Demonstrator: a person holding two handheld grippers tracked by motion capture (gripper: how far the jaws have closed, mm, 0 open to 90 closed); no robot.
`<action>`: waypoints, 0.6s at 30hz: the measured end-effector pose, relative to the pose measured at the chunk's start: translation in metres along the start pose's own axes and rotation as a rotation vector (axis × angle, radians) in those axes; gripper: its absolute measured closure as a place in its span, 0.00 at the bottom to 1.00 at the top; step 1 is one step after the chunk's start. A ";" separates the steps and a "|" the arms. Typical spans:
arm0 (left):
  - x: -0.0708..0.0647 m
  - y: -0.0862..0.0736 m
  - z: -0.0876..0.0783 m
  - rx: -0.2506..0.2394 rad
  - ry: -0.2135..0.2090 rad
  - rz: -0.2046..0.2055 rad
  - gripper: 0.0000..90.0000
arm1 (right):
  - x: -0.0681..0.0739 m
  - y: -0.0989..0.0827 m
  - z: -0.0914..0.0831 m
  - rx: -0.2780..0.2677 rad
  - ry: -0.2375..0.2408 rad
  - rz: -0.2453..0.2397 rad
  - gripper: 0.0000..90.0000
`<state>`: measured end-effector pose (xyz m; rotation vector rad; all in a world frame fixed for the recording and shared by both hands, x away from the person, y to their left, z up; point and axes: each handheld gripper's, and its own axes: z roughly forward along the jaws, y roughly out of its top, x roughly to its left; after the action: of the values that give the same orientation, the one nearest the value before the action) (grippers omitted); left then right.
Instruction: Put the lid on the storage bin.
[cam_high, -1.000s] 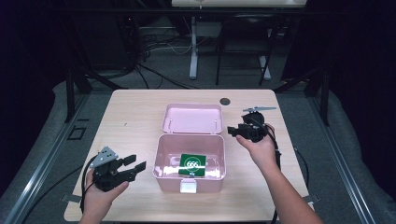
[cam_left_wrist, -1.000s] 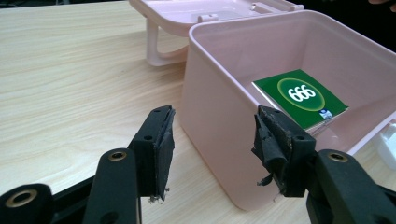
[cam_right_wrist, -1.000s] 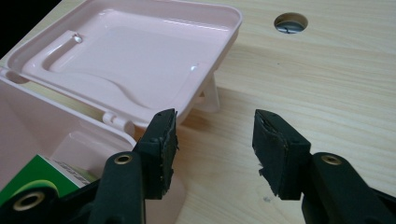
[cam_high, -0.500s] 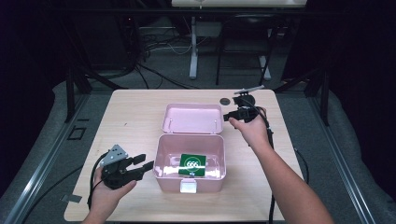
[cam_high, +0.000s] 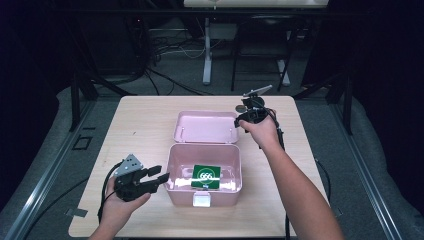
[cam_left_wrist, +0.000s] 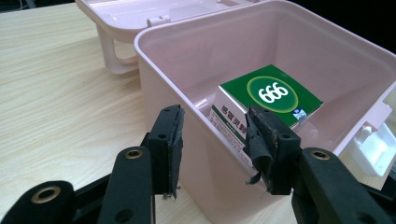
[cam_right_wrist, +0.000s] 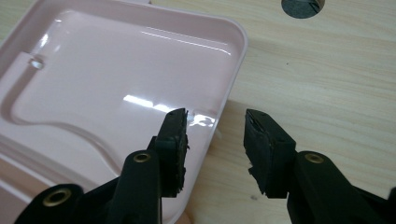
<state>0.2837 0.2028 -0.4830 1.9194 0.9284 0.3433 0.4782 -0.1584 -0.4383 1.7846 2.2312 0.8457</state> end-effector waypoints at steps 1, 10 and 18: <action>0.000 0.000 0.001 -0.001 0.001 -0.001 0.62 | 0.000 0.001 0.002 0.005 -0.004 0.001 0.67; -0.001 -0.001 0.005 0.018 -0.003 -0.005 0.68 | -0.003 0.012 0.011 0.031 -0.004 0.036 0.72; -0.003 -0.001 0.007 0.028 -0.012 0.001 0.73 | -0.006 0.017 0.024 0.038 -0.013 0.067 0.77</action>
<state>0.2856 0.1964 -0.4872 1.9455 0.9295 0.3206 0.5050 -0.1542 -0.4505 1.8859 2.2050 0.8077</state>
